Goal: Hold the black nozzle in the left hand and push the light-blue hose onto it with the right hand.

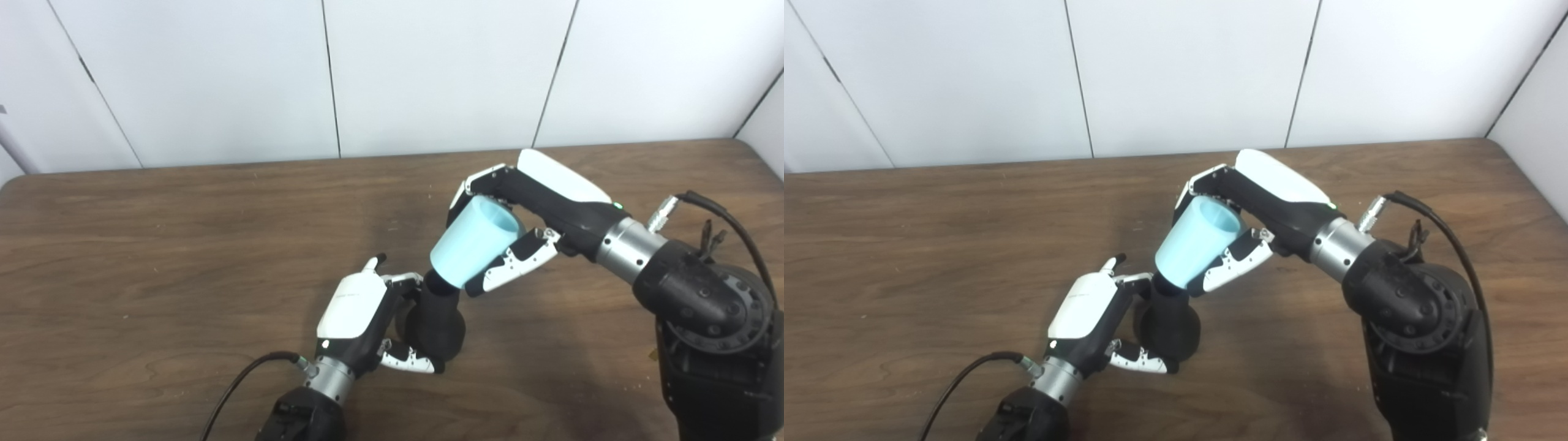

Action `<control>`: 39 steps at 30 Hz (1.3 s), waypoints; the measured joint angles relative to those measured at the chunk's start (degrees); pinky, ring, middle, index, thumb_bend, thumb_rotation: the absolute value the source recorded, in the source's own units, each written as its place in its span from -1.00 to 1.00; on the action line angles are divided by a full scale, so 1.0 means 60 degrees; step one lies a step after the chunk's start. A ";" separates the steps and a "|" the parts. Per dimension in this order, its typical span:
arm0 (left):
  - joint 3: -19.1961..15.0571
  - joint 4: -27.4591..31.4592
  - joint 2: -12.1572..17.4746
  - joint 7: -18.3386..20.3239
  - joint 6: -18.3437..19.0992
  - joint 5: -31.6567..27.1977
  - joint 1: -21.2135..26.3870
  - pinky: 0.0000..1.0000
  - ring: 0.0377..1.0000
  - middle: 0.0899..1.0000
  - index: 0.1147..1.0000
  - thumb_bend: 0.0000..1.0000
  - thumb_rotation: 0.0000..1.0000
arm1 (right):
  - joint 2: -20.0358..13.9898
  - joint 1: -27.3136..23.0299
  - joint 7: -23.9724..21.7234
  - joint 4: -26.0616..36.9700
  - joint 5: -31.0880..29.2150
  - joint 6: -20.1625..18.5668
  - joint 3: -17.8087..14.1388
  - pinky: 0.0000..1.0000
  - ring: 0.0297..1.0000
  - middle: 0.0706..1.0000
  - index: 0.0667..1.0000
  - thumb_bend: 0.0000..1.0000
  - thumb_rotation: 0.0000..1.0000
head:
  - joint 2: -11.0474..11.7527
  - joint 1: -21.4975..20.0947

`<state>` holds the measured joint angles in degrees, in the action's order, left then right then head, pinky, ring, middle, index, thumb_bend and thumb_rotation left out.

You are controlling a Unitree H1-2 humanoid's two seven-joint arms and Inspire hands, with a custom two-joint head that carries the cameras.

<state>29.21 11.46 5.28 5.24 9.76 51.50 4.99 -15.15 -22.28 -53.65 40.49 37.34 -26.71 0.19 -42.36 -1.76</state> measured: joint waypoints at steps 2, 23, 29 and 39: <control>0.0004 -0.0001 0.0000 0.0000 0.0000 0.0000 0.0002 1.00 0.27 -0.20 -0.11 0.04 -1.00 | 0.0000 0.0099 0.0055 -0.0135 -0.0036 0.0000 0.0044 -0.40 -0.19 -0.08 -0.06 -0.01 -1.00 | 0.0000 0.0000; 0.0058 -0.0036 0.0002 -0.0018 -0.0005 -0.0001 0.0021 1.00 0.27 -0.19 -0.11 0.04 -1.00 | -0.0292 0.0515 0.0852 -0.0424 -0.0067 -0.0014 0.0778 -0.40 -0.20 -0.07 -0.06 -0.01 -1.00 | 0.0000 0.0029; 0.0064 -0.0037 0.0001 -0.0023 -0.0005 -0.0001 0.0020 1.00 0.27 -0.19 -0.11 0.04 -1.00 | -0.0192 0.0442 0.0514 -0.0334 0.0155 -0.0018 0.0740 -0.40 -0.19 -0.07 -0.06 -0.01 -1.00 | -0.0029 0.0029; 0.0058 -0.0036 0.0006 -0.0027 -0.0006 -0.0016 0.0020 1.00 0.27 -0.21 -0.11 0.04 -1.00 | -0.0439 0.0028 0.0473 -0.0217 0.0539 -0.0018 0.1582 -0.41 -0.19 -0.06 -0.04 -0.01 -1.00 | -0.0044 -0.0015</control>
<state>29.56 11.25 5.32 5.08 9.72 51.40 5.11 -17.78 -22.11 -50.81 39.19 40.57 -26.82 9.68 -42.63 -1.84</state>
